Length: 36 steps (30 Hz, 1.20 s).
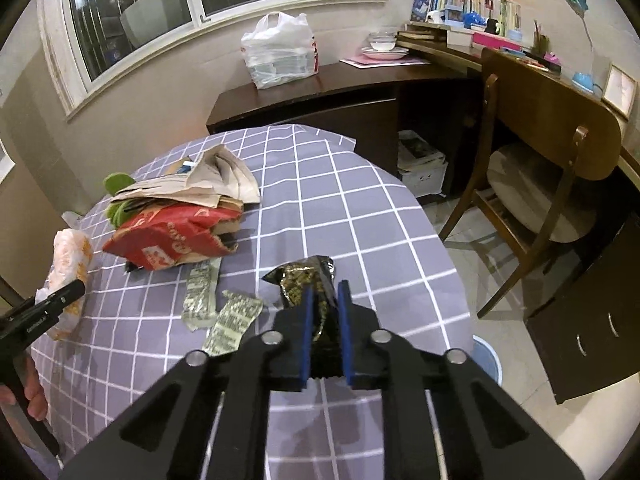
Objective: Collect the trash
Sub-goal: 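Grasp the white plastic bag with the left tool while the right tool grasps the dark wrapper, then carry both items over the wastebasket and open both tools to drop them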
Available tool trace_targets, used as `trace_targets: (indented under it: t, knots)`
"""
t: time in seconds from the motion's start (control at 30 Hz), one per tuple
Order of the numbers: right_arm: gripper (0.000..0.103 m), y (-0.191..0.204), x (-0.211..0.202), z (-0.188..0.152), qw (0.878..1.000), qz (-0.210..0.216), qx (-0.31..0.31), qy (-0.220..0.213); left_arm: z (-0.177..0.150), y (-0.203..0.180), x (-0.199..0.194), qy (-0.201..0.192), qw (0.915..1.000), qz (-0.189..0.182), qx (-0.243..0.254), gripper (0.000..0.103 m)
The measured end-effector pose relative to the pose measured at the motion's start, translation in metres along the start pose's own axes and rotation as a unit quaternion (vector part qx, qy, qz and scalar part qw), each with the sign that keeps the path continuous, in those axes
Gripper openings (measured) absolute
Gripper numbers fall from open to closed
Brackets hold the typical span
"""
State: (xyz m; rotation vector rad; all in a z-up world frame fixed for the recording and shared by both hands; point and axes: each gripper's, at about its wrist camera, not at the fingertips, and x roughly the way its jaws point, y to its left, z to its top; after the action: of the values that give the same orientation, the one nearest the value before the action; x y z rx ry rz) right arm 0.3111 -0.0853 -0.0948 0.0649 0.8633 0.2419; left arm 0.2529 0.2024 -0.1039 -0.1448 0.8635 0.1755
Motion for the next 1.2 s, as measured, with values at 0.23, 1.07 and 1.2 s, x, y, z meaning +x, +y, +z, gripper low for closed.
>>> trace_targets:
  t: [0.23,1.07,1.2]
  knots:
    - [0.026,0.007,0.005,-0.009,0.999,-0.025,-0.025,0.002,-0.016,-0.008,-0.012,0.006,0.9999,-0.01,0.004,0.037]
    - [0.021,-0.061,-0.031,-0.037,0.999,0.023,0.042,-0.003,-0.031,-0.103,-0.023,0.022,0.9931,-0.095,0.065,0.037]
    - [0.021,-0.091,-0.044,-0.048,0.997,0.012,0.069,-0.011,-0.035,-0.136,-0.029,0.023,0.9895,-0.114,0.086,0.037]
